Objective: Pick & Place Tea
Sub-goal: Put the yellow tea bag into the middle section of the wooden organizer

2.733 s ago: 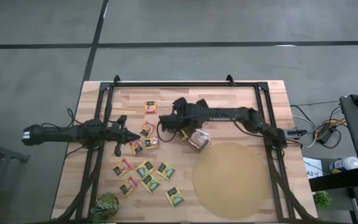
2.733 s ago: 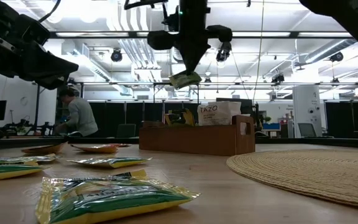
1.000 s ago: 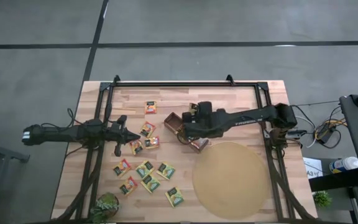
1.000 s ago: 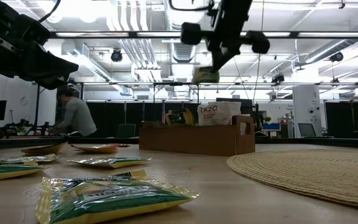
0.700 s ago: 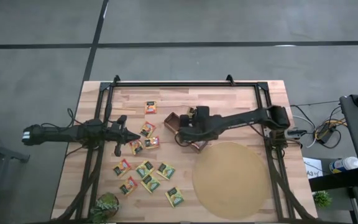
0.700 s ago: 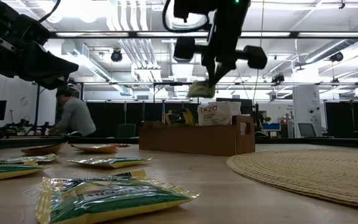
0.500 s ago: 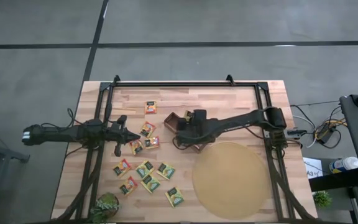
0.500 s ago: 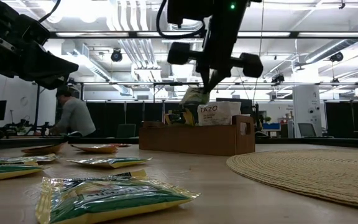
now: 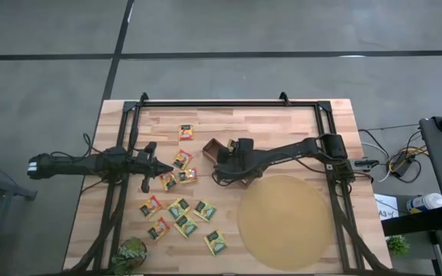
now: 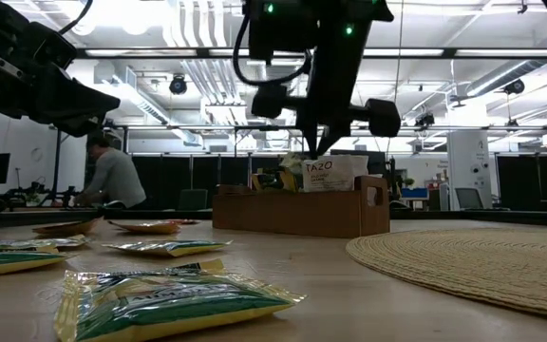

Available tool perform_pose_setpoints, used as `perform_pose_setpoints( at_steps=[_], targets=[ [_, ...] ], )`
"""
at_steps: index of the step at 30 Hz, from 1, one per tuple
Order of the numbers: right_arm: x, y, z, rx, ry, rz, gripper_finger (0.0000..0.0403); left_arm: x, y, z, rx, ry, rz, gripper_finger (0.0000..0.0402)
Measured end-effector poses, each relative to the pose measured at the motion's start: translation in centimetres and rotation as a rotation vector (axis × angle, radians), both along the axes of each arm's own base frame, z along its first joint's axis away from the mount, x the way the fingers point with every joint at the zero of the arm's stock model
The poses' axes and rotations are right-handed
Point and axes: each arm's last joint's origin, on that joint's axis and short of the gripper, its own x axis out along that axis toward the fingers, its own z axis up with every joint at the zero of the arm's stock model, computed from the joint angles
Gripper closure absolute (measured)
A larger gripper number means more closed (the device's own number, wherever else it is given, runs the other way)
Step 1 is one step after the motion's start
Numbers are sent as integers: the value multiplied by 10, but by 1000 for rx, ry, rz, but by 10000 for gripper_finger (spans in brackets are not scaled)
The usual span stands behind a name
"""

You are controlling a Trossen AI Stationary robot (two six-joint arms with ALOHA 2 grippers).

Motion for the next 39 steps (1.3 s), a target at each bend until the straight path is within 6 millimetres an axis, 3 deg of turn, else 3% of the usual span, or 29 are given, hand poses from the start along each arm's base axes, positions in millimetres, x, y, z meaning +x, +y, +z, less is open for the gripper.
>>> perform_pose_setpoints(
  at_steps=[39],
  targets=[
    [-4, 1, -6, 79, 14, -29, 394, 0, 0, 0, 0, 0, 0, 402]
  ],
)
